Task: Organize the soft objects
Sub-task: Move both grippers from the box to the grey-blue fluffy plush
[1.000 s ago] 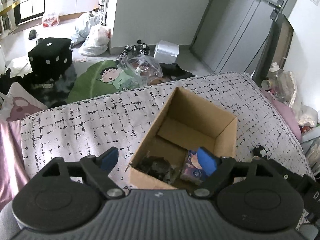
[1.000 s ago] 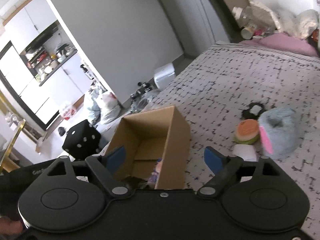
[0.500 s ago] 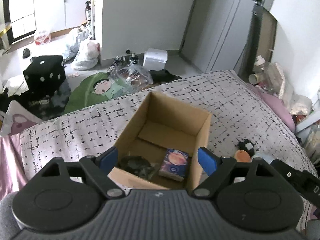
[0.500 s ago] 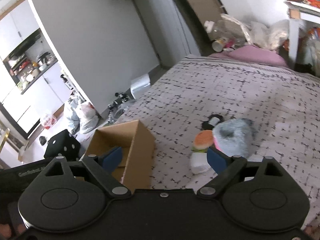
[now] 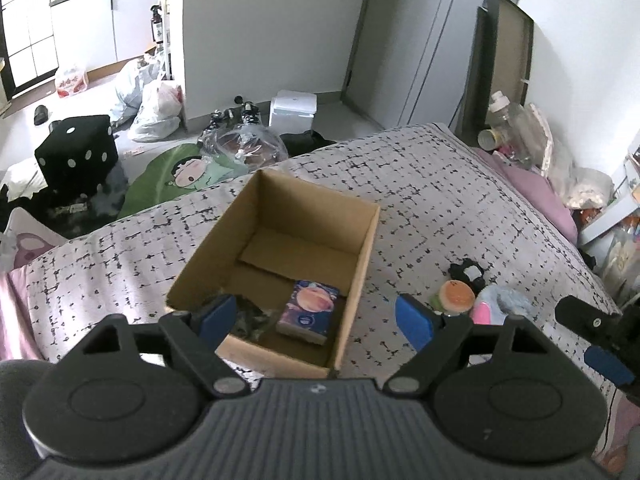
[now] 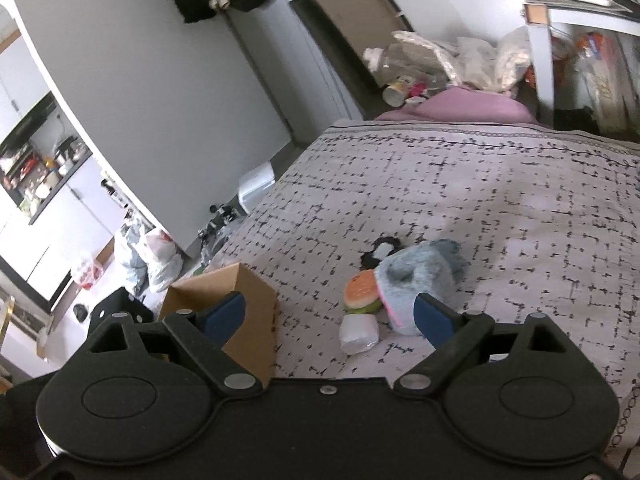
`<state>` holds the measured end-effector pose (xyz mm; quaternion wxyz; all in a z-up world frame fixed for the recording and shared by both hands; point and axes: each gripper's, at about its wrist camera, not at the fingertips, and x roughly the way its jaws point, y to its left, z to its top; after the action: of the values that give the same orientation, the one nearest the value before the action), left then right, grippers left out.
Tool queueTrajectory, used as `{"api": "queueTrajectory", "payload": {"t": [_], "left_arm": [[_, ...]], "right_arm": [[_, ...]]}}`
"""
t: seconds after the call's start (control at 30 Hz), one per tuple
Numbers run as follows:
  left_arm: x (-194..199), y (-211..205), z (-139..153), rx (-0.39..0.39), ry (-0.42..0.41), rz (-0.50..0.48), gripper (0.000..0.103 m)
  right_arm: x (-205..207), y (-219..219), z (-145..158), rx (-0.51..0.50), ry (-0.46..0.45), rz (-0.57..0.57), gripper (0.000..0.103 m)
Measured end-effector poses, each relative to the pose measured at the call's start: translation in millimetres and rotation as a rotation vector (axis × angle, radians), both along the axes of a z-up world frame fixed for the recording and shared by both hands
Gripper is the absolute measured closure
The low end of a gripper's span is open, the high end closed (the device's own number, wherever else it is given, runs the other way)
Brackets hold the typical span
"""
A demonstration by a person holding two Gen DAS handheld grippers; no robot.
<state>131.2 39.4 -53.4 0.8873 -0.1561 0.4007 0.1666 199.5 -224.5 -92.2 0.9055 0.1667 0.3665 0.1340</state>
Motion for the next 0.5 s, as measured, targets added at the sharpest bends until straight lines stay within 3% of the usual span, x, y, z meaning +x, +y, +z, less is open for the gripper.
{"api": "queueTrajectory", "payload": {"t": [0.37,0.5], "left_arm": [[21.9,-33.8,-1.4,-0.001,0.001,-0.043,0.017],[30.0,-45.9,-5.0,0.004,0.005,-0.066,0.017]], "right_arm": [[9.9,-30.7,0.8,-0.01,0.002,-0.038,0.01],[16.2,-47.5,-4.2,0.043,0.032,-0.057,0.009]]}}
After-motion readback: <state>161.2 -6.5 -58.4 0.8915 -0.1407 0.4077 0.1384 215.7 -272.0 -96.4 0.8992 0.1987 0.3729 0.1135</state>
